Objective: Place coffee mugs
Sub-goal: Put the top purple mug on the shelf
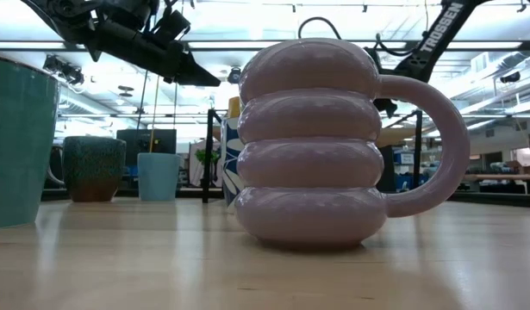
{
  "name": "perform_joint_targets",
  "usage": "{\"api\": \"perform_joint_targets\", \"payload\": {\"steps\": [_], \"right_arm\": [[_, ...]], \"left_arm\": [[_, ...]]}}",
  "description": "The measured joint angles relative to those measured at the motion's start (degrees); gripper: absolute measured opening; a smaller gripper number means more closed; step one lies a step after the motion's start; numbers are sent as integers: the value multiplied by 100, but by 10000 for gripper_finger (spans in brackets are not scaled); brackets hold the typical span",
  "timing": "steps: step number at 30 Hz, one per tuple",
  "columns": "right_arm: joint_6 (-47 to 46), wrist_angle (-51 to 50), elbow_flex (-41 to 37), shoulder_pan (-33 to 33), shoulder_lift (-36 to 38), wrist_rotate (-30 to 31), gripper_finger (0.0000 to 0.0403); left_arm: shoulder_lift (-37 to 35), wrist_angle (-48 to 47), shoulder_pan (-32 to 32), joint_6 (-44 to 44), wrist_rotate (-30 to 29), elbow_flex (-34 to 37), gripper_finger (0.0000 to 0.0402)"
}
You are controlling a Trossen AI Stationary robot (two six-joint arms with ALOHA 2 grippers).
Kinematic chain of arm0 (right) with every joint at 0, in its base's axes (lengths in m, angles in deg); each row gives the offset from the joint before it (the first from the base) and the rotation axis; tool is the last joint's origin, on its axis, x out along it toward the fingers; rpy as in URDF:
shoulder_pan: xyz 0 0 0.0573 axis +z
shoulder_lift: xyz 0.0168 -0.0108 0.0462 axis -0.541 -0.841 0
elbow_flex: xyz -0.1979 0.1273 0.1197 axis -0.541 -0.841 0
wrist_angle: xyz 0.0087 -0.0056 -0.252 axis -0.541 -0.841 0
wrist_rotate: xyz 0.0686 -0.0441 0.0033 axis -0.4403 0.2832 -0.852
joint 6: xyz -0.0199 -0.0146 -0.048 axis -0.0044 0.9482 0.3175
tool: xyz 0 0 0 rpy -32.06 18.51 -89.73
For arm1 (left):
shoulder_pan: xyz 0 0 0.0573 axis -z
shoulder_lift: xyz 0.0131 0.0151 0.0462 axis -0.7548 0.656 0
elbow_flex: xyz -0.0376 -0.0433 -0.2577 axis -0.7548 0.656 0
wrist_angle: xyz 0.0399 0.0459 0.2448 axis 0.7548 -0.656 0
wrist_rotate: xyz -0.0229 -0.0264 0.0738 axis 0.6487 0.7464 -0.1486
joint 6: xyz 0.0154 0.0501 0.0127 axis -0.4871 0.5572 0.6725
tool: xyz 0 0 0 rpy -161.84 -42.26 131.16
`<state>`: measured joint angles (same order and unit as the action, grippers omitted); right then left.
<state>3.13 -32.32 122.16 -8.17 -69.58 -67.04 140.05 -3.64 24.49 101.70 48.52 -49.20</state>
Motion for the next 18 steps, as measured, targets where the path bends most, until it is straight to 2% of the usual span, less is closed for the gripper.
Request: {"api": "perform_joint_targets", "payload": {"steps": [18], "right_arm": [[230,-107,14,66,7,-58,374]], "left_arm": [[0,9,0,17,-2,0,110]]}}
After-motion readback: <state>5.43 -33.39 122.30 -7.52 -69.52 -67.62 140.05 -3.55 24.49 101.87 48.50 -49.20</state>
